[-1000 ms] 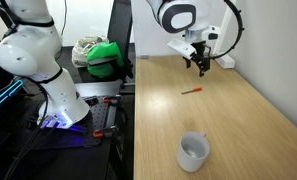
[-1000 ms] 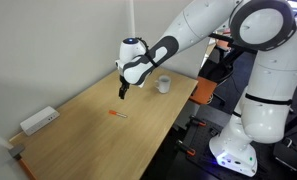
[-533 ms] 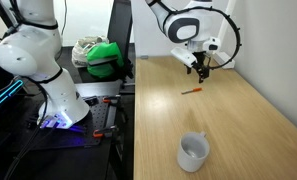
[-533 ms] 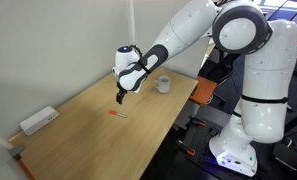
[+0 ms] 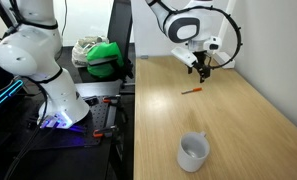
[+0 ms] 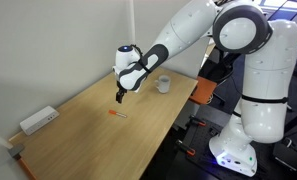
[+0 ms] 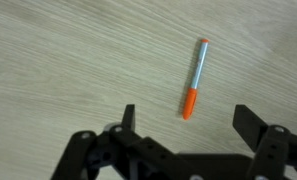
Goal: Move the orange pen to the right side of the table
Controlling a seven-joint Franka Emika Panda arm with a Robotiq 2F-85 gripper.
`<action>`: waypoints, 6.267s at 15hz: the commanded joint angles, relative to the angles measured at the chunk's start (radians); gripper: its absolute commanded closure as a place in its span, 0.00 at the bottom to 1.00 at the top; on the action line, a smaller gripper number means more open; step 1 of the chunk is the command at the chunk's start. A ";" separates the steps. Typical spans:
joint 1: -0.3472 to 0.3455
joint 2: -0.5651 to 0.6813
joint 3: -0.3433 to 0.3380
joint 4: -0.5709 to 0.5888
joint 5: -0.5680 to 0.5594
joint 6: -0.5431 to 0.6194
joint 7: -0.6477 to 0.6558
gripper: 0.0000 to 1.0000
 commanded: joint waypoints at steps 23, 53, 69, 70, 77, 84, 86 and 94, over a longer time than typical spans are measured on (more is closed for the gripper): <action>0.000 0.376 0.064 0.331 -0.065 -0.013 0.097 0.16; 0.026 0.251 -0.052 0.321 -0.085 -0.099 0.230 0.97; -0.171 0.265 -0.074 0.525 0.062 -0.188 0.251 0.97; -0.179 0.273 -0.076 0.542 0.073 -0.196 0.258 0.97; -0.227 0.336 -0.109 0.643 0.123 -0.223 0.364 0.97; -0.291 0.367 -0.122 0.676 0.180 -0.225 0.415 0.97; -0.308 0.370 -0.126 0.677 0.196 -0.225 0.421 0.97; -0.348 0.379 -0.174 0.666 0.208 -0.230 0.490 0.97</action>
